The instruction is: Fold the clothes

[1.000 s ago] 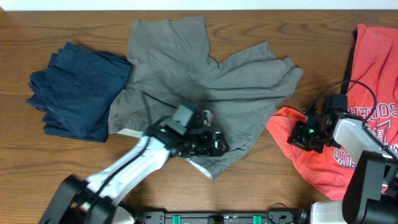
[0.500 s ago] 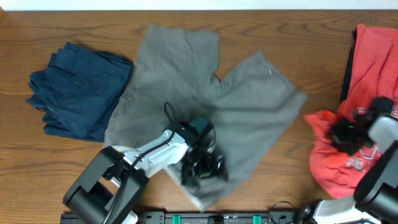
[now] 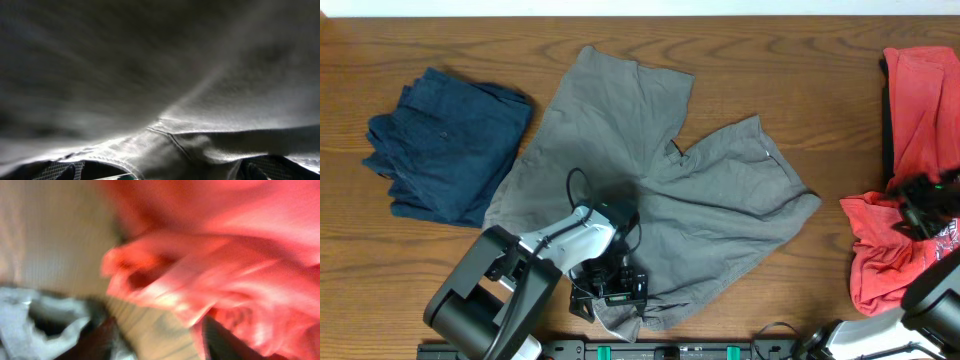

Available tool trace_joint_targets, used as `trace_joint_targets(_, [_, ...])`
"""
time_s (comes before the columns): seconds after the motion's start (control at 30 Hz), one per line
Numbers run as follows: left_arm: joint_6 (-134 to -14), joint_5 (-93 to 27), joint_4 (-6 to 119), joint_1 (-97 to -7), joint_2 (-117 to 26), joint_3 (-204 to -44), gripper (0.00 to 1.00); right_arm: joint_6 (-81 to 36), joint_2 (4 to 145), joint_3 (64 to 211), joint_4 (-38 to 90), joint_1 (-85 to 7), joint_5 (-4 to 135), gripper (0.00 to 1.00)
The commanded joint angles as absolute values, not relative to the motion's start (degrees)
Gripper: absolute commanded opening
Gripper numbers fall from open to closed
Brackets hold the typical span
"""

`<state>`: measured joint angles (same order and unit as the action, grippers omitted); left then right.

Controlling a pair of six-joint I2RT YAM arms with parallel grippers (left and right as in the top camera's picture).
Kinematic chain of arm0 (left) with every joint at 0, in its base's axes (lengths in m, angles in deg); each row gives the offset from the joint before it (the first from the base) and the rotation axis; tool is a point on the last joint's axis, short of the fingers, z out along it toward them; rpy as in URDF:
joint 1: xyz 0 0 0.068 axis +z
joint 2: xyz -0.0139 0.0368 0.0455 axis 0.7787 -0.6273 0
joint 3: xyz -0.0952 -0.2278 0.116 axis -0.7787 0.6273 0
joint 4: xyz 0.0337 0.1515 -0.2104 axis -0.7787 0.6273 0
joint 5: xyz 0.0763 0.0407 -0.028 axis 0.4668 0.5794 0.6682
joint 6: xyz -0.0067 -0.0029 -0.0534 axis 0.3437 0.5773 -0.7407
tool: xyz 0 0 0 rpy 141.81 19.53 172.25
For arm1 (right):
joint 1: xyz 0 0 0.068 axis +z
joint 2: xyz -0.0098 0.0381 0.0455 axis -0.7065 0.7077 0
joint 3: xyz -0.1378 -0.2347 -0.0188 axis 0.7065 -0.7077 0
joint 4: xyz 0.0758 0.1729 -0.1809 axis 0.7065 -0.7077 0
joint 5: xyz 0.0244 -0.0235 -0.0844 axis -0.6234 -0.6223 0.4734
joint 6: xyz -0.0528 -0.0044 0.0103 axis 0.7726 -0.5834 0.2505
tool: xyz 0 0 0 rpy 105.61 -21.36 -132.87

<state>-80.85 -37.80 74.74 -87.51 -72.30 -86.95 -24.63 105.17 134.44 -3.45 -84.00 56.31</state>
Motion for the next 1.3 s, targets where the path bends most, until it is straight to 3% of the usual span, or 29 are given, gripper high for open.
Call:
trace_joint_targets(0.0, [-79.2, -33.2, 73.8, -85.2, -72.7, -86.8, 0.98, -17.4, 104.2, 134.5, -4.9, -78.0, 52.2, 0.73])
trace_joint_targets(0.23, [-79.3, -33.5, 73.8, -83.5, -72.7, -86.8, 0.98, -17.1, 104.2, 128.9, -1.3, -67.7, 52.7, 0.68])
trace_joint_targets(0.47, [-79.3, -33.5, 74.2, -83.5, -72.7, -86.8, 0.98, -23.6, 104.2, 118.2, 13.4, -63.2, 55.8, 0.51])
trace_joint_targets(0.53, [-79.3, -33.5, 74.5, -83.5, -72.7, -86.8, 0.98, -25.3, 104.2, 115.6, 18.1, -62.8, 56.1, 0.37])
trace_joint_targets(0.63, [-79.3, -33.4, 74.6, -83.5, -72.7, -86.9, 0.98, -25.6, 104.2, 113.7, 21.5, -62.7, 56.1, 0.01])
trace_joint_targets(0.87, [-79.9, -36.4, 76.8, -83.5, -69.6, -89.1, 0.98, -27.1, 103.8, 117.4, 18.7, -63.6, 57.7, 0.01])
trace_joint_targets(1.07, [-90.6, -35.6, 75.7, -83.6, -55.6, -89.7, 0.98, -26.8, 103.7, 122.0, 14.8, -63.7, 60.0, 0.01])
trace_joint_targets(1.27, [-105.9, -22.2, 73.1, -84.1, -41.2, -89.6, 0.98, -26.8, 103.7, 122.0, 14.0, -63.7, 61.8, 0.01])
